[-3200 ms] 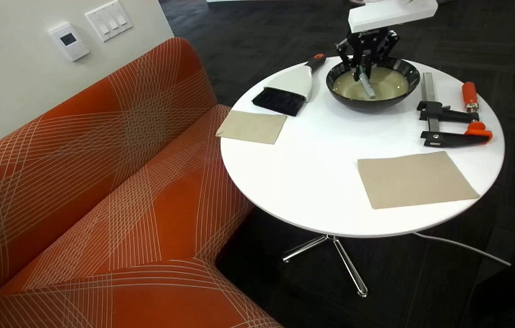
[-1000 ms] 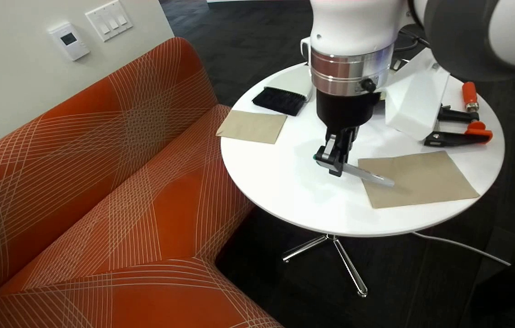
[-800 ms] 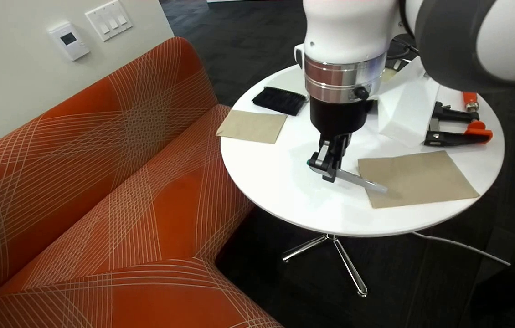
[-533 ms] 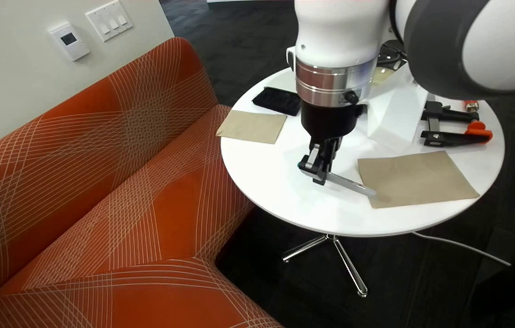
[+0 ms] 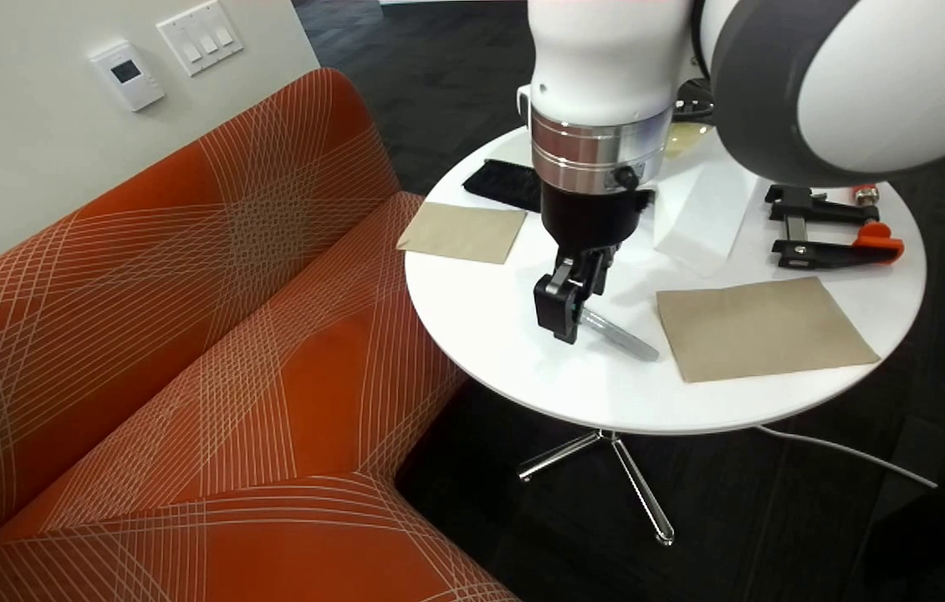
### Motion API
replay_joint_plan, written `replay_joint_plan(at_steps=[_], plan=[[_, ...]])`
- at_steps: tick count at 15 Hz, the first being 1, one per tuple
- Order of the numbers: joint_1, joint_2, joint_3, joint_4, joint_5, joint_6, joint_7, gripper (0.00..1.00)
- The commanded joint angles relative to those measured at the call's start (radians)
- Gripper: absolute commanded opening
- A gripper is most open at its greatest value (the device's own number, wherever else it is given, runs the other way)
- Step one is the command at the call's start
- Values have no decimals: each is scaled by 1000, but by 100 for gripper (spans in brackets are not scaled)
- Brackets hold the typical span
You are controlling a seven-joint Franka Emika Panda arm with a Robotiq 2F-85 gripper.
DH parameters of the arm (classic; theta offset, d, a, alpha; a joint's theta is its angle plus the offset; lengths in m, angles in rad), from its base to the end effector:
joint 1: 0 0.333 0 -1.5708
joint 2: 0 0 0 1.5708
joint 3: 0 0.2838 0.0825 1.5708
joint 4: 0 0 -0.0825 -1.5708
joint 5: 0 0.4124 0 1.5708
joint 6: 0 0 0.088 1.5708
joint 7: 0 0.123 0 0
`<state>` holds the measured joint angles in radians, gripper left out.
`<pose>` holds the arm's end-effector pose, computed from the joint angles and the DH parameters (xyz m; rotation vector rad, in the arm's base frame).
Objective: Remove the marker from the bowl and put it on the table
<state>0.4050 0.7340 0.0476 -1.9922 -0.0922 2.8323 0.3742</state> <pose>0.5312 0.2657 0.0320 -3.0871 -0.2331 -0.1541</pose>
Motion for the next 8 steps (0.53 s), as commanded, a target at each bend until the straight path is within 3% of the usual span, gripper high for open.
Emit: replay_joint_plan(at_steps=[1,6,8], plan=[[13,-14,-14,0,29,-8,-7,99],[15,-61,-26,-45,22,-2,-5,100],[11,-18,-22,-6,22,0,-14,100]])
